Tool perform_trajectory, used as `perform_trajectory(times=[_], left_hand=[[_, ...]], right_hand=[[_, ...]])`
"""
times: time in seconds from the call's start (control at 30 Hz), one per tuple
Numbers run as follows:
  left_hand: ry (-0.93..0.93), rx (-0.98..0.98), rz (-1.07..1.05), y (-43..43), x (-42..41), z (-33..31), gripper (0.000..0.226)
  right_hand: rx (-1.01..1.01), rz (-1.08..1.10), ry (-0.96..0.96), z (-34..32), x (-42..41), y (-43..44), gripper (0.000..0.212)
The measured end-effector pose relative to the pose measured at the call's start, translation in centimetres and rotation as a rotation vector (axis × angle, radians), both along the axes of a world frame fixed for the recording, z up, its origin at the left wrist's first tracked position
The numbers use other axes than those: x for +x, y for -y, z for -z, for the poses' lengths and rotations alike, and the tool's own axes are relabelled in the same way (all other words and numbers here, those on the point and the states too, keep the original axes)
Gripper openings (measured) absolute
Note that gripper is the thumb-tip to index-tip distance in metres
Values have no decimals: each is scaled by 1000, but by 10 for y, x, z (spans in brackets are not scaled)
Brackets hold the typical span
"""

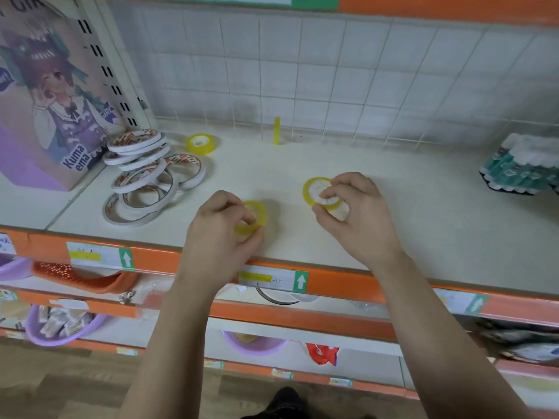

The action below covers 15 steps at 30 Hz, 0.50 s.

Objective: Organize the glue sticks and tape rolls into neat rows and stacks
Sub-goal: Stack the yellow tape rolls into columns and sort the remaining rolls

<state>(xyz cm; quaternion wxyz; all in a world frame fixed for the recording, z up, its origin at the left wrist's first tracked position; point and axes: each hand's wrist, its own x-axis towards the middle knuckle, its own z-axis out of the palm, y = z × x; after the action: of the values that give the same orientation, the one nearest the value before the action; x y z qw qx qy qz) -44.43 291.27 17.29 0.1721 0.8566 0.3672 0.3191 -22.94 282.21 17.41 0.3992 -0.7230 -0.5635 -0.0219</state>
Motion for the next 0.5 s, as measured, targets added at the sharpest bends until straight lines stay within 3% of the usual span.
perform_trajectory(times=[0.17,0.3,0.5], left_hand=[[32,26,97,13,41,-10,35],[45,45,151,32,86,-16,36],[59,85,305,76,164,-23,32]], right_hand=[[85,104,30,-11,28,35,22],[175,216,95,-21,63,74,27],[239,346,177,-41,128,143,18]])
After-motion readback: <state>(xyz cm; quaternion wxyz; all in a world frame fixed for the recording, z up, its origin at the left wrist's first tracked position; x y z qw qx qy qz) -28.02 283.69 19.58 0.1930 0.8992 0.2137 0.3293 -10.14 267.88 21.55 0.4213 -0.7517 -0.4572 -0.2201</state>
